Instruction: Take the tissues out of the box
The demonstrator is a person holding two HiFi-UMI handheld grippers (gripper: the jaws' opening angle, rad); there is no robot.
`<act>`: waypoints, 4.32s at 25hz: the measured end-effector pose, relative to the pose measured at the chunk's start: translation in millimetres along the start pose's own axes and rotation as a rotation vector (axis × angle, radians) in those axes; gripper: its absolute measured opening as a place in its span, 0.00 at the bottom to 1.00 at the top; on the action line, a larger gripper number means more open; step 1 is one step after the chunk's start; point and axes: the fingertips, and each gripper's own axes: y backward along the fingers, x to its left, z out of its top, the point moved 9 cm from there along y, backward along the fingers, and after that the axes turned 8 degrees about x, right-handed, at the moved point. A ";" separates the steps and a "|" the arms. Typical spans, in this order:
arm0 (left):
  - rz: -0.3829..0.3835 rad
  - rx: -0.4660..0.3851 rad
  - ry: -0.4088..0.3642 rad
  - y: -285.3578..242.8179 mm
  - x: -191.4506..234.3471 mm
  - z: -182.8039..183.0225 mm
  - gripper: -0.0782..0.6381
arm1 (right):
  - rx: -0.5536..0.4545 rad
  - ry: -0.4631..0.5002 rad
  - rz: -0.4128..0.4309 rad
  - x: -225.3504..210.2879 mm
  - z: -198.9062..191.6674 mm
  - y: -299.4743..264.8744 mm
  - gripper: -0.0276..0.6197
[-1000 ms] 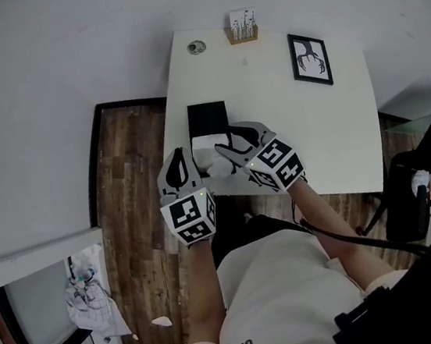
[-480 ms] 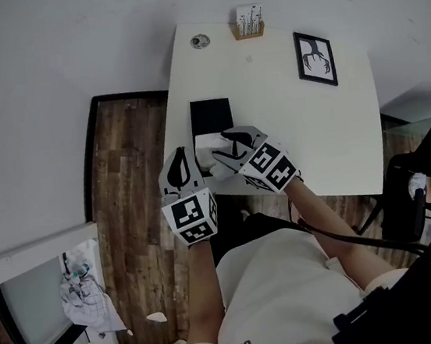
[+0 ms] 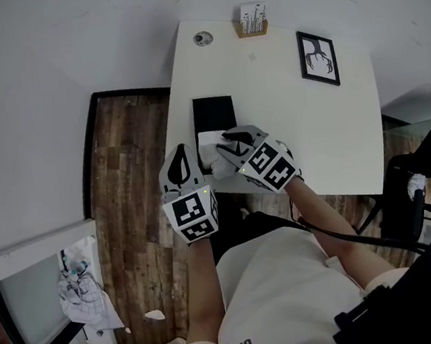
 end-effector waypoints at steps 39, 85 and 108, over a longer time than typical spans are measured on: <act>0.038 -0.046 -0.033 17.8 0.0 6.4 0.13 | -0.114 0.008 -0.069 -2.9 24.0 41.1 0.15; 0.014 -0.129 -0.132 28.1 -10.0 40.8 0.13 | -0.278 0.045 -0.174 -15.0 53.8 75.8 0.15; 0.019 -0.161 -0.160 32.6 -10.9 51.0 0.13 | -0.320 0.057 -0.217 -16.3 60.5 87.6 0.14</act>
